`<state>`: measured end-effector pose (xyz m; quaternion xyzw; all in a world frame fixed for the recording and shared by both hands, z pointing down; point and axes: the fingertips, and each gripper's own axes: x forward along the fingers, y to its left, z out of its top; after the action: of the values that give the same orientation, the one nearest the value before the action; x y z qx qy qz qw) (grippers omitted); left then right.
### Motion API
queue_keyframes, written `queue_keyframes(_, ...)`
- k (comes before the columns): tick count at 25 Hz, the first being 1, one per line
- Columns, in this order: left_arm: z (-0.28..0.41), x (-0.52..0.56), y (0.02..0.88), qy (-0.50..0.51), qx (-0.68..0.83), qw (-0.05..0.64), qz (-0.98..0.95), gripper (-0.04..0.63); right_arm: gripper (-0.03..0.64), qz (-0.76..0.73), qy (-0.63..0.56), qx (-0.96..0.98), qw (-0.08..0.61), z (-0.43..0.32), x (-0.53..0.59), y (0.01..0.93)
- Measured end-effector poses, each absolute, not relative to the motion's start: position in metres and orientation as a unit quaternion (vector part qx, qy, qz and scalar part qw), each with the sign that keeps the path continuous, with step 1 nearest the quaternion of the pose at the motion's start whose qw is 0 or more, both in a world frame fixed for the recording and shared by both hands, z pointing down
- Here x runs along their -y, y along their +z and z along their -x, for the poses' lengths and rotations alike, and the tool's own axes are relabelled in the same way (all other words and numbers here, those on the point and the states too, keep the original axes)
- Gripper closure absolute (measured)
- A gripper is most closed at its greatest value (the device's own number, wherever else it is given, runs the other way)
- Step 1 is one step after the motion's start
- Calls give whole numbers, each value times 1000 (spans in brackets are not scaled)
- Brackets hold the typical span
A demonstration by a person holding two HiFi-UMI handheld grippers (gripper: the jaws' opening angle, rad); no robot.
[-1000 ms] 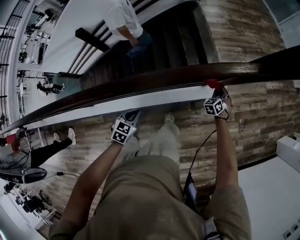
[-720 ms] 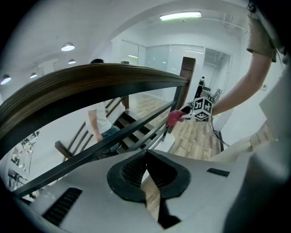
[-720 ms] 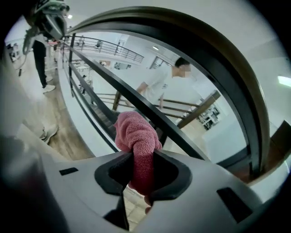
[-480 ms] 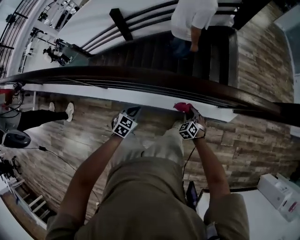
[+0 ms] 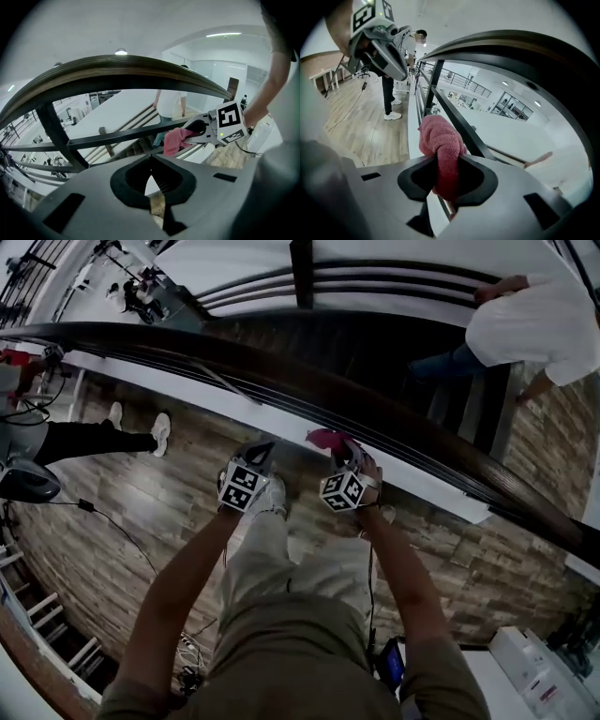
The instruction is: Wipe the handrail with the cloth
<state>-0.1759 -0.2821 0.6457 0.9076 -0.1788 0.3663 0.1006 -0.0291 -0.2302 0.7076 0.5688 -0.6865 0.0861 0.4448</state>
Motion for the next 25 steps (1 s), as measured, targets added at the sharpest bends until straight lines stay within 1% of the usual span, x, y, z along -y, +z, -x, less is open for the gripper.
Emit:
queue_keyframes(5,243,358,669,369,205,114,-899,578,508,-545,68,697,462,116,348,711)
queue_keyframes(10,272,405,691,345,233,112,-902,578,508,-547,84,703,446,157,401,716)
queue_keyframes(14,285,414,711,333,246,105,-904,578,508,-517,99,709,468,163,387,735)
queue_keyframes(18,284,415,736,305,262,102,-910,578,508,-511,90,710,477,152,366,762)
queue_keyframes(22,279,417,772,280,251,104,-921,578,508,-524,96,703,471,130,351,787)
queue_keyframes(25,279,430,822,279,251,109,-920,578,508,-538,96,701,458,123,355,807)
